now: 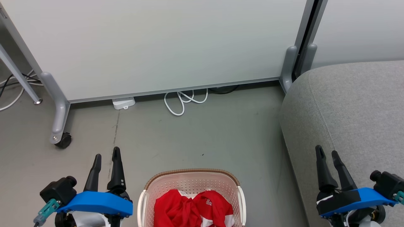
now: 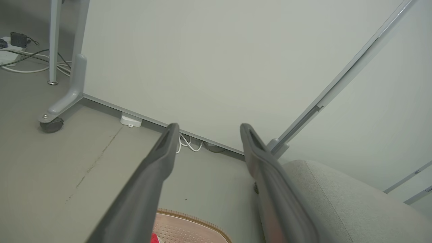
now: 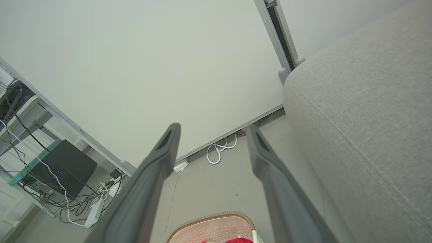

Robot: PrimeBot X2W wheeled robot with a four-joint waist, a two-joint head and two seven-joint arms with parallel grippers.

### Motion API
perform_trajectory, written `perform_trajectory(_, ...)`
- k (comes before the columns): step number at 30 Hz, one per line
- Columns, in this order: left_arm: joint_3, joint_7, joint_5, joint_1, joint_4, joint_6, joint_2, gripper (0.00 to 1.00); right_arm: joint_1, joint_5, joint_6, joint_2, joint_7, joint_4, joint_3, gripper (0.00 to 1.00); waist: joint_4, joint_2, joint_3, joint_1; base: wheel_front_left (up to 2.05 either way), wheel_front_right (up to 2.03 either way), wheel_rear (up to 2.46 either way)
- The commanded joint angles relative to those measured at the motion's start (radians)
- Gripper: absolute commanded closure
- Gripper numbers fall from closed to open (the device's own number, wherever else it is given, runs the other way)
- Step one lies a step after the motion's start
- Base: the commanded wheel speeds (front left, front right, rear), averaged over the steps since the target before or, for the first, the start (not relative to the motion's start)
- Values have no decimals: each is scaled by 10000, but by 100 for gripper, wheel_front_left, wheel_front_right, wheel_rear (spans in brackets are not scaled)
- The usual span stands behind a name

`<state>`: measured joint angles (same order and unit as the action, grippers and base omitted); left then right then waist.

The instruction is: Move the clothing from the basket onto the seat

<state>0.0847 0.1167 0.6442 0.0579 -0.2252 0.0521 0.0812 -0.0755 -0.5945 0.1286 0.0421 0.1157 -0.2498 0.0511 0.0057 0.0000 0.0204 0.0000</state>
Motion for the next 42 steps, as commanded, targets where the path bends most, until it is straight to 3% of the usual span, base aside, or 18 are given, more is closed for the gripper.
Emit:
perform_trajectory(1,60,80,-269,221,139,-49,80,0,-244,280,18,73,93,76,-29,0,1,0,2,0,0,0,0)
perform_trajectory(18,171,536,-1670,184,40,188,-11,0,-257,2137,22,88,547,33,-149,0,10,0,-9,0,0,0,0)
perform_trajectory(42,-3,1048,-2757,196,-300,601,-255,0,-253,3981,28,100,1062,74,-237,0,22,0,20,0,0,0,0)
